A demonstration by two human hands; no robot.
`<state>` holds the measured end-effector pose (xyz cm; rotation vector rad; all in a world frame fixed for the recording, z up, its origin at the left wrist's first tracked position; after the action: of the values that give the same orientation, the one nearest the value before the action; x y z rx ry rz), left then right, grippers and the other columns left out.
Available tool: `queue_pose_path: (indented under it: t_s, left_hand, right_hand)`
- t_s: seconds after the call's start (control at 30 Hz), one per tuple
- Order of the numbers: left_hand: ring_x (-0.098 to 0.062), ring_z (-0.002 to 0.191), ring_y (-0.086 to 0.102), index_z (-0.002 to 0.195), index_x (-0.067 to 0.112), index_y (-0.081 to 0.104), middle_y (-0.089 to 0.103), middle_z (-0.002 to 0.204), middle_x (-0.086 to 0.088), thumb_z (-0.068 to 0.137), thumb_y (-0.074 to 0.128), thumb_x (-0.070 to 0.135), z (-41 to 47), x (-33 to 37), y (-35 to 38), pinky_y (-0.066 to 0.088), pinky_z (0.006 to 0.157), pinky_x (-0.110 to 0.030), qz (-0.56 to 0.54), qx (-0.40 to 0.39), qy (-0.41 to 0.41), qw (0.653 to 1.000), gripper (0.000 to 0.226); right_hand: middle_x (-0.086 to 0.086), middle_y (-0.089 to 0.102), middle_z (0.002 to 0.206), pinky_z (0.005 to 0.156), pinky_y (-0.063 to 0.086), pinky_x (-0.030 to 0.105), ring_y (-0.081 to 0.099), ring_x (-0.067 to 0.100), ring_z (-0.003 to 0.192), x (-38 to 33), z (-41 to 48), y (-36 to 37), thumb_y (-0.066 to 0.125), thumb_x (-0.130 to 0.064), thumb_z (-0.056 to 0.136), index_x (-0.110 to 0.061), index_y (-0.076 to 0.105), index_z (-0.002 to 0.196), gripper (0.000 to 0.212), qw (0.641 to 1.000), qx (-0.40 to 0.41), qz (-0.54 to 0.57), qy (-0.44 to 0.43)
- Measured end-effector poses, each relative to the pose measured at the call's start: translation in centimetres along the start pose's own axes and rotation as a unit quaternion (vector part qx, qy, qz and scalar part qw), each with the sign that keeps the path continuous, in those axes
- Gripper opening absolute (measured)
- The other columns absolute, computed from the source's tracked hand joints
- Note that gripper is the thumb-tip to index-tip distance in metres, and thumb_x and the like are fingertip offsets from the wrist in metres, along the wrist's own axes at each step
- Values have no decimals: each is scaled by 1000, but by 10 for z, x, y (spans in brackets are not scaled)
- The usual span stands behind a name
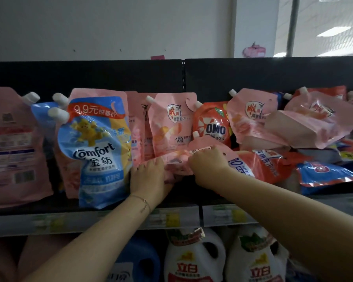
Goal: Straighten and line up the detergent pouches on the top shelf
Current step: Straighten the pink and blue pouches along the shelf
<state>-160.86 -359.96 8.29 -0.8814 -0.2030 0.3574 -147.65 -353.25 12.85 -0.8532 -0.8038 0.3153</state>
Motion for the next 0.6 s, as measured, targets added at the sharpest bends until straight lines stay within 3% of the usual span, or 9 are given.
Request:
queue_pose_path:
  t_s: [0.17, 0.3, 0.33, 0.4, 0.47, 0.53, 0.6]
  left_hand:
    - [-27, 98, 61, 111, 15, 42, 63, 106, -4, 71, 73, 53, 2, 1, -5, 43, 77, -33, -2, 24, -9, 1000, 63]
    - [-27, 90, 61, 119, -2, 42, 63, 99, -13, 78, 71, 48, 11, -1, 8, 43, 71, -29, -220, 93, -69, 969, 71]
    - [-31, 89, 62, 115, -10, 47, 64, 96, -20, 77, 68, 55, 14, -2, 12, 42, 70, -30, -269, 71, -104, 955, 78]
    - [-38, 96, 61, 109, -20, 52, 63, 100, -30, 66, 55, 74, 19, -3, 22, 44, 82, -37, -319, 14, -159, 934, 103]
    - [-36, 109, 55, 120, -19, 45, 56, 116, -29, 65, 50, 79, 18, -2, 24, 38, 95, -37, -209, -9, -162, 964, 113]
    - [-31, 110, 47, 125, -8, 41, 47, 120, -19, 76, 61, 63, 15, 4, 10, 31, 99, -35, -84, 90, -112, 986, 88]
    - [-29, 105, 47, 120, 1, 41, 46, 115, -15, 76, 71, 34, 14, 5, -9, 36, 92, -34, -92, 180, -91, 975, 64]
  right_hand:
    - [6, 64, 112, 88, 41, 36, 56, 27, 107, 16, 9, -23, 48, -11, 93, -14, 63, 106, 20, 995, 99, -19, -3]
    - [-1, 63, 114, 98, 35, 42, 51, 28, 116, 14, 27, -58, 54, -10, 89, -18, 63, 111, 25, 971, 232, -30, -53]
    - [-2, 65, 112, 99, 36, 41, 53, 26, 114, 8, 32, -65, 57, -11, 86, -20, 65, 108, 25, 960, 265, -58, -73]
    - [-7, 70, 95, 96, 43, 37, 61, 21, 103, -2, 40, -71, 64, -12, 74, -24, 72, 90, 22, 937, 324, -90, -91]
    - [-8, 71, 86, 98, 44, 35, 64, 18, 96, -16, 48, -62, 68, -14, 70, -24, 73, 83, 17, 925, 340, -107, -127]
    - [-1, 69, 83, 100, 41, 38, 64, 22, 88, -30, 51, -51, 63, -9, 73, -17, 71, 82, 14, 909, 379, -64, -163]
    - [5, 66, 83, 98, 38, 38, 62, 27, 83, -34, 52, -50, 47, -5, 81, -11, 68, 85, 23, 884, 433, 17, -176]
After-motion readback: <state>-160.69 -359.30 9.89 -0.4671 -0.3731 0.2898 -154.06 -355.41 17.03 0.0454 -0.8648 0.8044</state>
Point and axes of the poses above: each hand's wrist, its own z-axis towards the middle knuckle, its own y-axis out of the palm, x = y × z, the point moved 2 cm from there along z, towards the middle knuckle
